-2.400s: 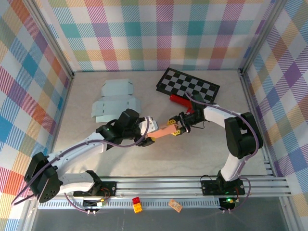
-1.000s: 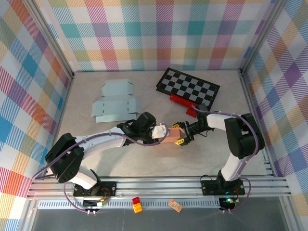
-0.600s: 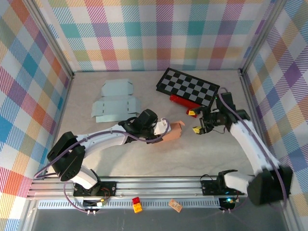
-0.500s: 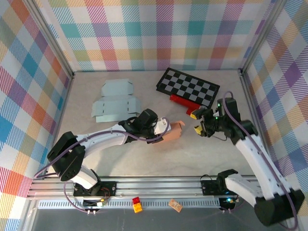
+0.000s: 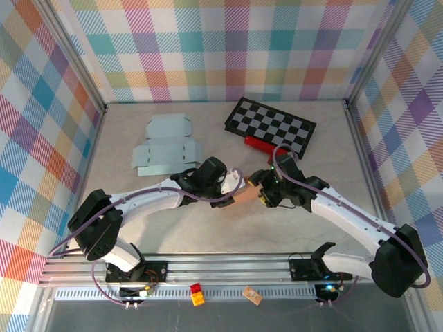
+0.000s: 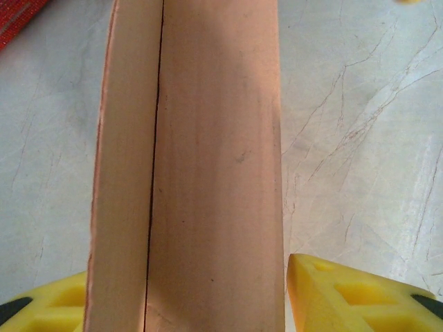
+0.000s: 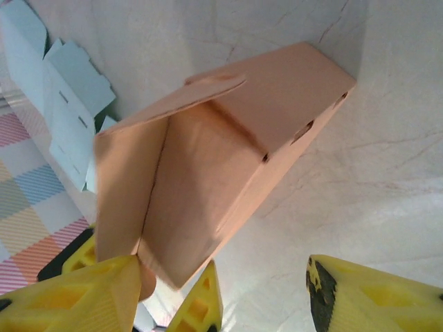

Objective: Fold the paper box

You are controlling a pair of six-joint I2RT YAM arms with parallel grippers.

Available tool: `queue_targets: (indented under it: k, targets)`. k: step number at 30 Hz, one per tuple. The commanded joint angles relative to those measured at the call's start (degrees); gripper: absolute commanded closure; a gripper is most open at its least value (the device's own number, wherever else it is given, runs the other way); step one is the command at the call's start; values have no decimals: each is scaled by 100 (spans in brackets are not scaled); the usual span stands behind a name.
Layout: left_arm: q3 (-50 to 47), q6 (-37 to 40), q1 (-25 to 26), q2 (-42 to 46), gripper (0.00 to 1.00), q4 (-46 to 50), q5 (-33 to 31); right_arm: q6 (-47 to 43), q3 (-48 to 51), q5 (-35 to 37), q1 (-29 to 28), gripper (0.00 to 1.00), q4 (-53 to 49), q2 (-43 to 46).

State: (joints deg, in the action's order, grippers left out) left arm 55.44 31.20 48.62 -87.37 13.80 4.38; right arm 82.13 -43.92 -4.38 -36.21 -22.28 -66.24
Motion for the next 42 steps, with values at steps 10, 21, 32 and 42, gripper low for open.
queue_targets:
  k: [10, 21, 32, 42]
  targets:
    - [123, -164, 7, 19, 45, 132, 1, 161, 483, 148, -27, 39, 850, -417]
    - [134, -205, 14, 35, 45, 118, -78, 183, 181, 121, -27, 48, -103, -654]
    - [74, 233, -3, 176, 53, 403, -10, -4003, -1934, 520, 164, 44, -2134, -505]
    - [89, 527, -260, 317, 57, 712, 419, -8187, -2712, -114, 685, 52, -3327, -1048]
